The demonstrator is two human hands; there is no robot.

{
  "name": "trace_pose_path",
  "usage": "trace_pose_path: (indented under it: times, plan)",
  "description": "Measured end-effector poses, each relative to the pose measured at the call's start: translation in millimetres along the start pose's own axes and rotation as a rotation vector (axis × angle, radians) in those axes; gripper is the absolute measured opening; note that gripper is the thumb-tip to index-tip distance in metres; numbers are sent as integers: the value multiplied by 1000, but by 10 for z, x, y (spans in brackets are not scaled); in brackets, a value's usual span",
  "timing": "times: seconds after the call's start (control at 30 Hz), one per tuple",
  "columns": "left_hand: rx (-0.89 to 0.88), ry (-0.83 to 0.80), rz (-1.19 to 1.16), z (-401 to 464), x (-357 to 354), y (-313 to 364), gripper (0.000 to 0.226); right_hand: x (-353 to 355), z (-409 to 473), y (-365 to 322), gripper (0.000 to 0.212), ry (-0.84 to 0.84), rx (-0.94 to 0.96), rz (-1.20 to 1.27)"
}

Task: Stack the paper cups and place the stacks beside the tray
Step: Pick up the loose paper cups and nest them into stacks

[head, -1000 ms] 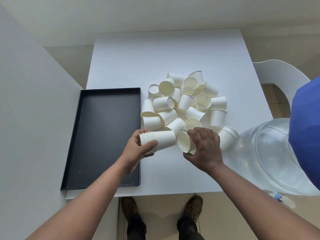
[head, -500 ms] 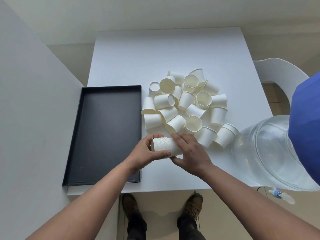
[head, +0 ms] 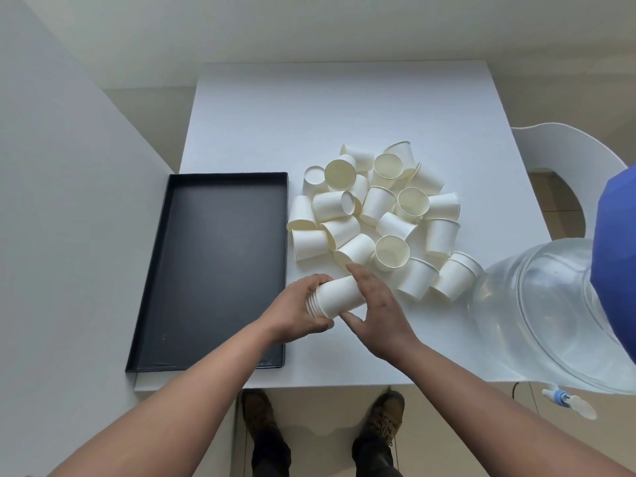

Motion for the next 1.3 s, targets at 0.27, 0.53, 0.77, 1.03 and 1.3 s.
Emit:
trace_pose_path:
  times: [0.27,0.53,0.77,1.03,1.3]
  plan:
    - [7,129,58,39,-170,-199,62,-136,141,-9,81,62,-126,180]
    - [104,283,344,22,-123,-355,49,-399,155,-260,59,-96,131,-96]
    - [34,248,367,-67,-101,-407,72,-467,125,-179,71,-214,102,-99]
    - [-93,389,263,-245,287,-438,96,53,309,179,53,73,-129,38]
    - [266,501,-98,442,574,-224,40,186,689,488,23,52,-350,-276]
Point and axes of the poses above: each hand's wrist, its own z-axis towards the middle knuckle, its own x-axis out of the back of the hand, y = z × x, the point moved 8 cm from there along z, towards the middle knuckle, and after that the axes turned 11 degrees about z, right-handed, at the moved point
